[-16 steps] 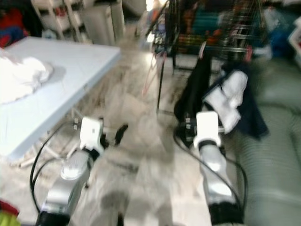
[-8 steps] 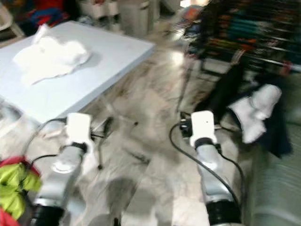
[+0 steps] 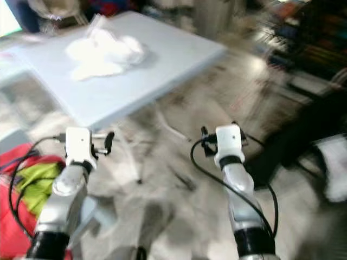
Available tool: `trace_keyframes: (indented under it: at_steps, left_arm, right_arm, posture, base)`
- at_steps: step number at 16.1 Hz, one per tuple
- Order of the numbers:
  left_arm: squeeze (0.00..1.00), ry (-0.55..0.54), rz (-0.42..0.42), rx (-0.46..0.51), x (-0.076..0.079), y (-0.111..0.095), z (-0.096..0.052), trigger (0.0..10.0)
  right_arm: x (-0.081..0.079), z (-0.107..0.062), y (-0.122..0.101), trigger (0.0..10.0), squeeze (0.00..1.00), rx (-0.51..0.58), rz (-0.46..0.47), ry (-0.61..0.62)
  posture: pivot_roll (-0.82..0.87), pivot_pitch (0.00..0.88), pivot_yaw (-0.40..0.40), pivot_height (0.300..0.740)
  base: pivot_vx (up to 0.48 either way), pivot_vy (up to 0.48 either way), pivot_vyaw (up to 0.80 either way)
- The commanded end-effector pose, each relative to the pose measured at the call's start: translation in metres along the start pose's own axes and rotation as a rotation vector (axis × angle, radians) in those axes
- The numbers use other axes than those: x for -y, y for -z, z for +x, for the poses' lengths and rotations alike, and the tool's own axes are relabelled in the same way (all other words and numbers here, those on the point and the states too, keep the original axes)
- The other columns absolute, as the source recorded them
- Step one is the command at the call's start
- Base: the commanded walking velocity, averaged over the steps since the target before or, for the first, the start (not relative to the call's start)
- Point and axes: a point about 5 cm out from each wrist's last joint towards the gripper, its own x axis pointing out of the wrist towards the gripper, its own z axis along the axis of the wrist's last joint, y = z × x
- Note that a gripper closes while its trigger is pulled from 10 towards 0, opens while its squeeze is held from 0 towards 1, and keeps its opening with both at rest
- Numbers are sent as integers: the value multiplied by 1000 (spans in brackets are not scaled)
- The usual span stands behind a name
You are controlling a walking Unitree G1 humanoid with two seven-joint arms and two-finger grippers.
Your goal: Hang hanger
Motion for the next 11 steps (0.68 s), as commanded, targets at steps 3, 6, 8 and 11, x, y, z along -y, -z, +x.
trace_keyframes:
  at_steps: [3, 6, 8, 11]
  left_arm:
    - [0, -13, 9, -10, -1, 1, 1, 10000]
    - [0, -29, -3, -13, -3, 1, 2, 10000]
    - [0, -37, -15, -14, -4, 1, 1, 10000]
    - [0, -36, -34, -16, -4, 3, 1, 10000]
  right_arm:
    - [0, 0, -2, 10000, 0, 14, 3, -11]
    - [-3, -1, -3, 10000, 0, 20, 5, -29]
    - [-4, -2, -3, 10000, 0, 22, 13, -38]
    - [0, -3, -3, 10000, 0, 21, 51, -20]
  posture:
    - [-48, 0, 33, 740]
    - [-49, 0, 35, 740]
    - [-51, 0, 33, 740]
    - [-54, 0, 30, 740]
  base:
    - [0, 0, 800]
    - [0, 0, 800]
    - [0, 0, 800]
    - [0, 0, 267]
